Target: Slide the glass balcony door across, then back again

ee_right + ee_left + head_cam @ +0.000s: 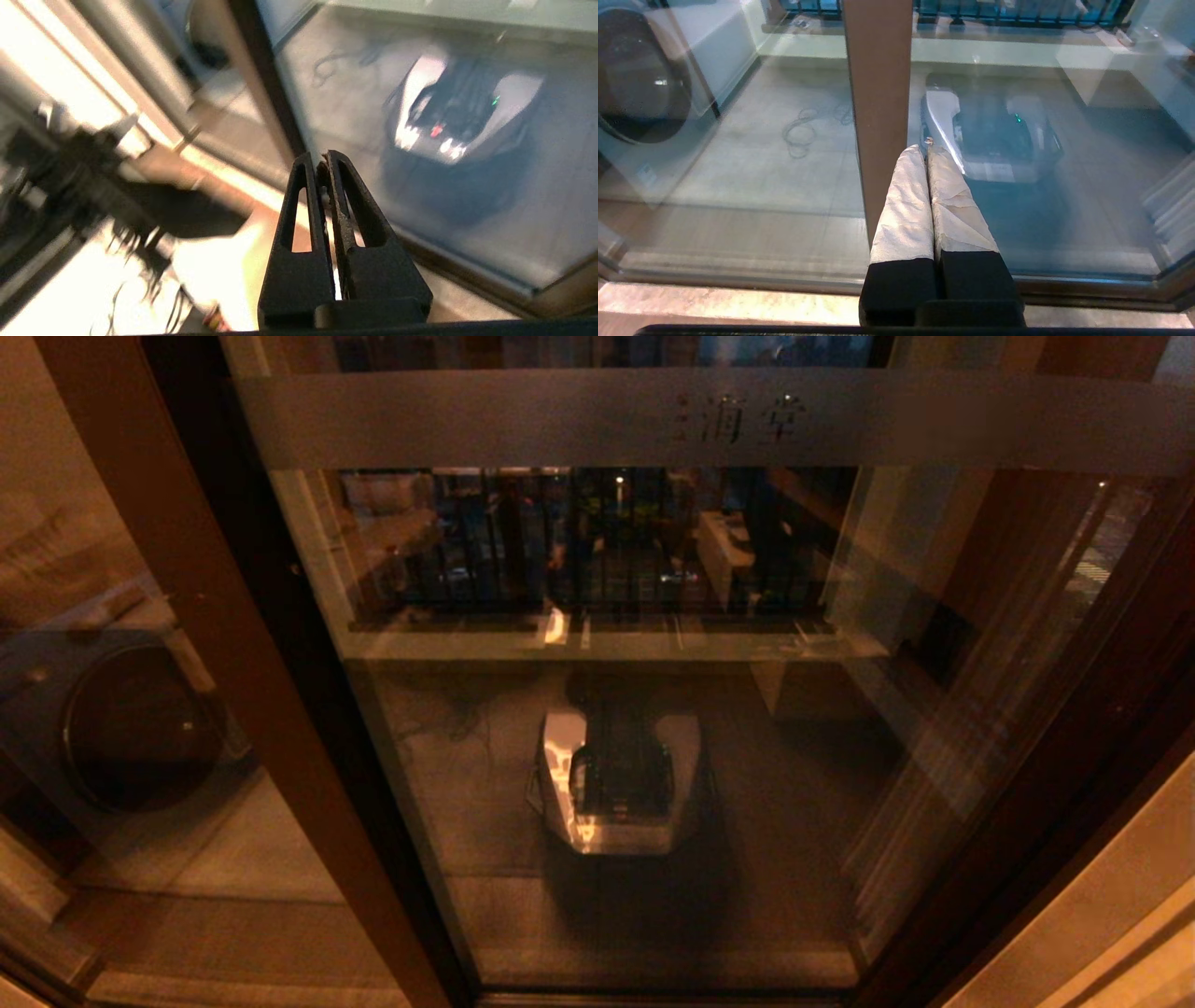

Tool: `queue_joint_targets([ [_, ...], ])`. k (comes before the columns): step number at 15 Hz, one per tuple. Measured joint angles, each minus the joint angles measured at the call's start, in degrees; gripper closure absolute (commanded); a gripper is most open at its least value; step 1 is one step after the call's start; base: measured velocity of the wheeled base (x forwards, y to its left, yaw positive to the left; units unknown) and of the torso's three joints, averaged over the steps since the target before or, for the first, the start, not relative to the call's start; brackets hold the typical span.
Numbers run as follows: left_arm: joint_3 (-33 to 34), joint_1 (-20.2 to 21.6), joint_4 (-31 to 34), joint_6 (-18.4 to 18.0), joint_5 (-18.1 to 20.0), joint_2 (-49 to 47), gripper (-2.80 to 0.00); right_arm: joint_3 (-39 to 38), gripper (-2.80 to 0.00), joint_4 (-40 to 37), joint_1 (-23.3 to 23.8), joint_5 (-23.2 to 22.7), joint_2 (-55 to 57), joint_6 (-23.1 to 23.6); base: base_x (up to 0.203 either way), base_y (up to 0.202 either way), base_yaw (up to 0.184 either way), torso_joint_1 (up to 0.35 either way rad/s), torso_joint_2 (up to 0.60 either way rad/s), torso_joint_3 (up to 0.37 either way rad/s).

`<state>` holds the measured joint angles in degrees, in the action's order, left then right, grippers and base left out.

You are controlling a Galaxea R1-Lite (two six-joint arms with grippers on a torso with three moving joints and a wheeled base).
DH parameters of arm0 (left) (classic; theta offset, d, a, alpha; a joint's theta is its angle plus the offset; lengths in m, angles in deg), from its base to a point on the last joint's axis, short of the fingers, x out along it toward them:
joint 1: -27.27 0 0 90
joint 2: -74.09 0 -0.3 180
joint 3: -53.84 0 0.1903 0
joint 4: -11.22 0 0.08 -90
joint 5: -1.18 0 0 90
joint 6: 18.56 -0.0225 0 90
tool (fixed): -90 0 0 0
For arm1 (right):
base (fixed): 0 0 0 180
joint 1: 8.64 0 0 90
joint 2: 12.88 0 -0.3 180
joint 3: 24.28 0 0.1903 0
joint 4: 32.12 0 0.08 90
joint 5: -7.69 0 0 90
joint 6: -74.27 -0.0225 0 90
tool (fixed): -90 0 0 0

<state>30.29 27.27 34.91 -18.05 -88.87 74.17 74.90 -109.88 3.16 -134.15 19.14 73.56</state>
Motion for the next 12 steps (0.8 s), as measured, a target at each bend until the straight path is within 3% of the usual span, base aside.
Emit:
queue_joint_targets([
  [4,0.0,0.0,0.0,-0.02,0.0,0.0,0.0,4.93,0.0,-13.03,-7.92,5.85,-8.46,-0.15,0.0,0.0,0.0,0.0,0.0,0.0],
  [8,0.0,0.0,0.0,0.0,0.0,0.0,0.0,3.69,0.0,-21.53,-10.55,12.63,-18.86,1.45,0.0,0.0,0.0,0.0,0.0,0.0],
  [12,0.0,0.0,0.01,-0.02,-0.01,0.0,0.0,-11.44,0.0,-22.17,-11.44,24.1,-28.12,11.86,0.0,0.0,0.0,0.0,0.0,0.0],
])
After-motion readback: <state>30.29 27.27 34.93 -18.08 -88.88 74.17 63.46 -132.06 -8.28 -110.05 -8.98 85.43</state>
